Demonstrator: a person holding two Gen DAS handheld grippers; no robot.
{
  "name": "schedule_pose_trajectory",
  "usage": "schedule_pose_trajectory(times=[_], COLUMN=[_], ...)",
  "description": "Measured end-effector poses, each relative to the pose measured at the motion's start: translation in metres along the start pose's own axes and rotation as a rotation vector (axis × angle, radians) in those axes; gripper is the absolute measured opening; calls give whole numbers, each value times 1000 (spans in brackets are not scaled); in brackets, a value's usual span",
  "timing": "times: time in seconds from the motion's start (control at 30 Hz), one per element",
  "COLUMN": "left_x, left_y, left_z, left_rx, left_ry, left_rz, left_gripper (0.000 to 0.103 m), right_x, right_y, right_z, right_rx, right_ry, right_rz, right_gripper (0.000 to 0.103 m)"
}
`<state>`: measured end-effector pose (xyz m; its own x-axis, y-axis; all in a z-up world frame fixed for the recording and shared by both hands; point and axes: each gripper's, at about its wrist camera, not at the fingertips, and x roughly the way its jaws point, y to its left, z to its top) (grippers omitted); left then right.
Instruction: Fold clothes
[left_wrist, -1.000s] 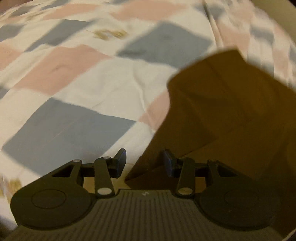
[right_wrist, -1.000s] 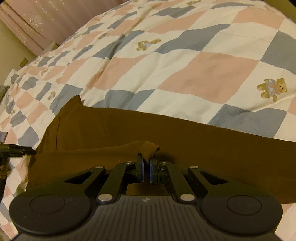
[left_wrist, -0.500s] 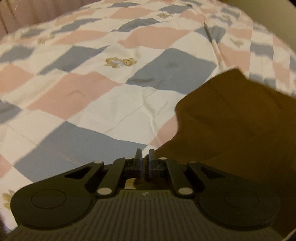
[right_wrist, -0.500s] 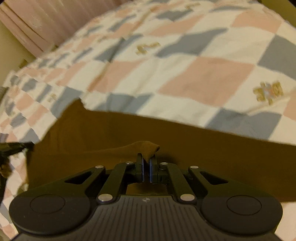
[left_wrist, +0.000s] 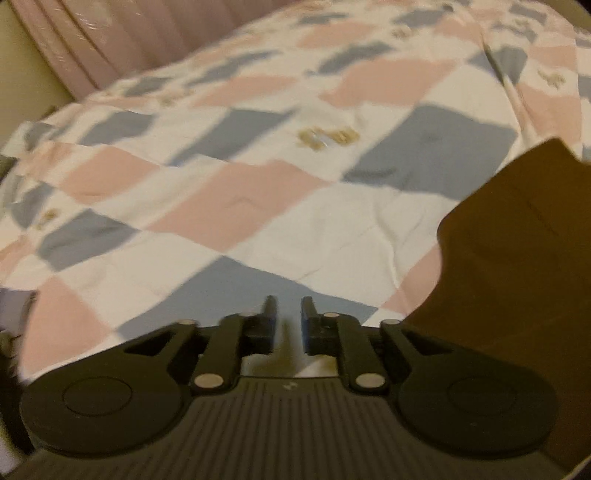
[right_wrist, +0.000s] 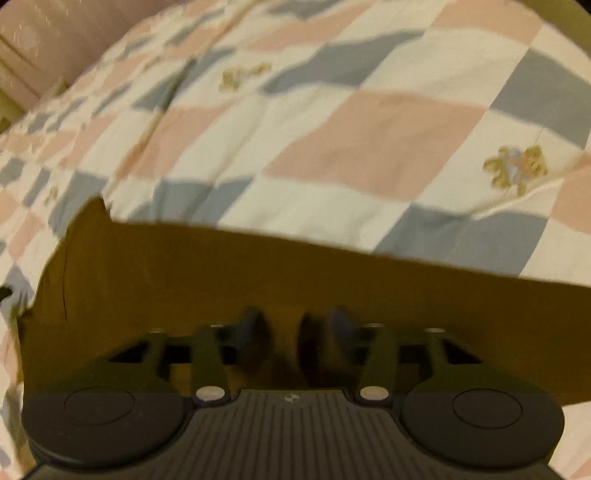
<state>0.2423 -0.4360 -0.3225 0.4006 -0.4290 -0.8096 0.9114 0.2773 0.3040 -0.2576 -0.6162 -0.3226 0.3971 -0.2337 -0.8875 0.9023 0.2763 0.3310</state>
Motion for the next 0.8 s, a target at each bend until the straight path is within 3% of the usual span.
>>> schedule_pose_trajectory(times=[0.13,0.33,0.47,0.5,0.53,0.57,0.63,0.7,0.77,0.8], left_x=[-56,-103,-98,-96,-94,-90,-80,-71,-64,-62], left_y=[-8,-45,-49,-48,-48,-48,-50,-48,-48,-47], left_z=[-32,-92,-105,-105,-105,-103,-101,-100,-103,-104], left_rx=[-83,-276,-420,-447,-464,-461,-431,-396,-354,-337], left_ry=[-17,55,94,96,99,102,127,152,178,189], left_rz=[-95,-280,-299,-307,-312,-312,-293,-266,-231,-218], left_gripper=[20,21,21,21,21,21,21,21,21,21], right_x=[-24,-16,-4,1,6,11,1,-24,-40,-32], right_y=[-25,-66,-75,-76,-75,-73,-66,-54,-42,-41], right_z=[-19,-68,-71,-69,-68,-65,-59,-51,-41,-39], right_rx=[96,250,408,426,434,430,386,314,225,202], right_ry=[-53,17,-81,-82,-69,-34,-43,-115,-123,-68], right_rz=[95,158,272,275,261,238,207,222,187,136], right_gripper=[58,57,57,54,25,2,4,4,3,3])
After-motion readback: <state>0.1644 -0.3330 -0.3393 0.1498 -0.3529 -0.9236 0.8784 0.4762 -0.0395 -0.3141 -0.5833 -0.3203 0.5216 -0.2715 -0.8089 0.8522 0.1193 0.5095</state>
